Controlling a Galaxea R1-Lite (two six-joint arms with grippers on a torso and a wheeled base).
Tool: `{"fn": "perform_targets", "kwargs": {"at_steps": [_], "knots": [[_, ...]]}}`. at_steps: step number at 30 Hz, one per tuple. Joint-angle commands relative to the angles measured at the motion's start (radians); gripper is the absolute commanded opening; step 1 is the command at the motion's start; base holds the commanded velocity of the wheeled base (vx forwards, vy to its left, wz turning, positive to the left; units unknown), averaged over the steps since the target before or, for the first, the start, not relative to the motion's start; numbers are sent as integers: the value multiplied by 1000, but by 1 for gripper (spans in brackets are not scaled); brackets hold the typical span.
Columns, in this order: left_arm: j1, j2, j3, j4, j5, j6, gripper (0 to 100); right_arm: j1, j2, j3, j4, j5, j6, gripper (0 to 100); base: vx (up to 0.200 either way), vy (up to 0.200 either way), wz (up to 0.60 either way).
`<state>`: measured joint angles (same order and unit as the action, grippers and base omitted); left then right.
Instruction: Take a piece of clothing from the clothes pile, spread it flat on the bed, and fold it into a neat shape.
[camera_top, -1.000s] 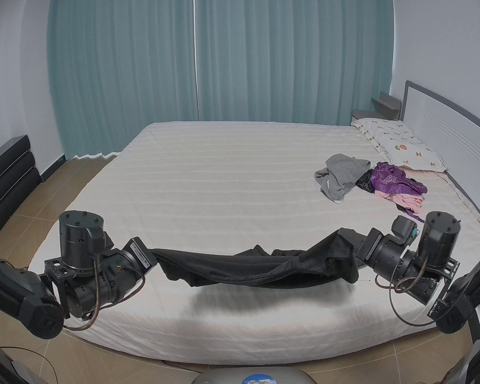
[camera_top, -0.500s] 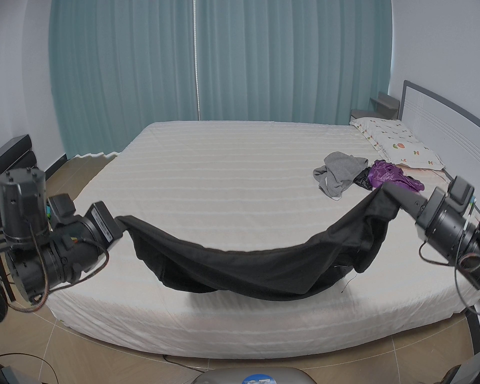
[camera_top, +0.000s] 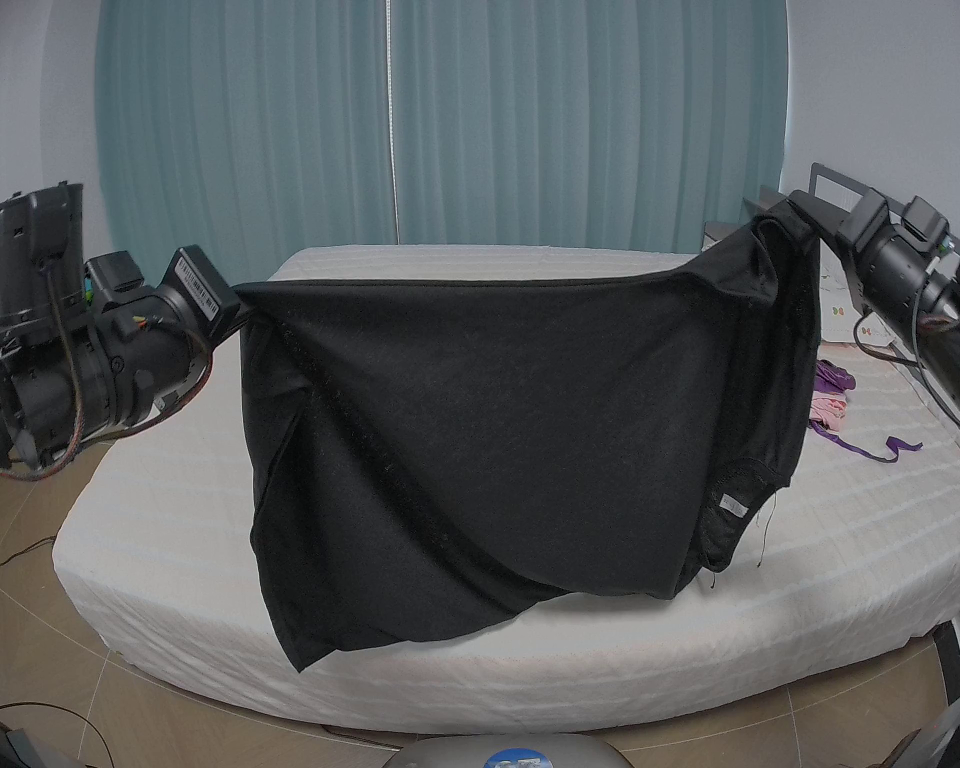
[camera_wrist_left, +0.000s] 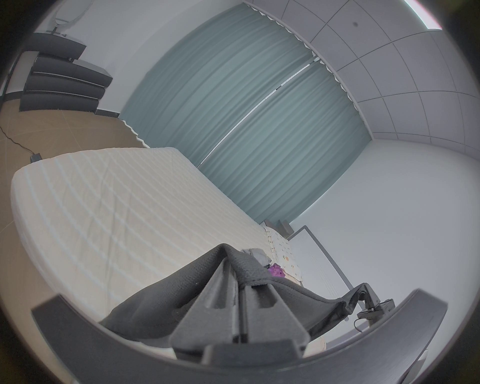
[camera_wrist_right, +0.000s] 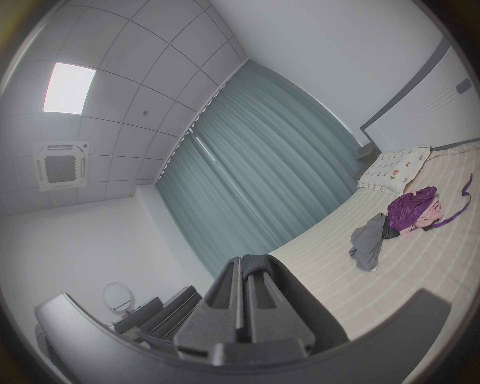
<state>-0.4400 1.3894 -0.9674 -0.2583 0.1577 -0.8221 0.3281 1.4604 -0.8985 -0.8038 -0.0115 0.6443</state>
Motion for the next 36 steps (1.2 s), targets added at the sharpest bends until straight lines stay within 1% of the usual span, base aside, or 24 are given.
{"fn": "perform_targets", "kwargs": {"at_steps": [1,2,4,7,9,11,12,13,16,17,18,20,23,24,26,29,33,34,36], "knots": [[41,177,-117,2,-6,0,0,-66,242,-138,3,-15,-11,0,200,0,0],[50,224,-142,1,-7,0,0,-61,301,-163,2,-30,-17,0,200,0,0],[52,255,-155,-1,-12,-2,0,-58,336,-180,0,-39,-29,0,200,0,0],[61,341,-192,-1,-32,-2,0,-55,428,-234,-8,-61,-75,0,200,0,0],[69,381,-205,-4,-40,-2,0,-54,466,-250,-17,-74,-86,0,200,0,0],[81,473,-231,-25,-44,-2,0,-49,546,-270,-48,-97,-112,0,200,0,0],[81,479,-232,-27,-44,-3,0,-47,551,-270,-51,-97,-113,0,200,0,0],[83,537,-240,-50,-46,-8,0,-46,603,-272,-86,-108,-126,0,200,0,0],[87,637,-243,-78,-44,-8,0,-40,687,-260,-153,-119,-127,0,0,0,0],[87,637,-243,-78,-44,-8,0,-40,687,-260,-153,-119,-127,0,0,0,0],[90,686,-246,-91,-43,-8,0,-38,738,-258,-181,-124,-126,0,0,0,0],[95,709,-249,-101,-44,-8,0,-38,765,-260,-192,-124,-126,0,0,0,0],[103,758,-257,-125,-44,-9,0,-38,842,-270,-235,-140,-124,0,0,0,0],[103,797,-257,-145,-44,-12,0,-38,896,-277,-267,-150,-126,0,0,0,0],[103,798,-257,-147,-44,-12,0,-38,899,-277,-268,-150,-126,0,0,0,0],[104,861,-264,-197,-44,-15,0,-40,951,-289,-278,-151,-127,0,0,0,0],[107,935,-313,-213,-44,-22,0,-49,1005,-326,-265,-150,-129,0,0,0,0],[109,951,-327,-214,-44,-31,100,-49,1023,-335,-264,-148,-129,100,0,0,0],[110,965,-343,-214,-46,-40,100,-49,1041,-344,-262,-147,-129,100,0,0,0]]}}
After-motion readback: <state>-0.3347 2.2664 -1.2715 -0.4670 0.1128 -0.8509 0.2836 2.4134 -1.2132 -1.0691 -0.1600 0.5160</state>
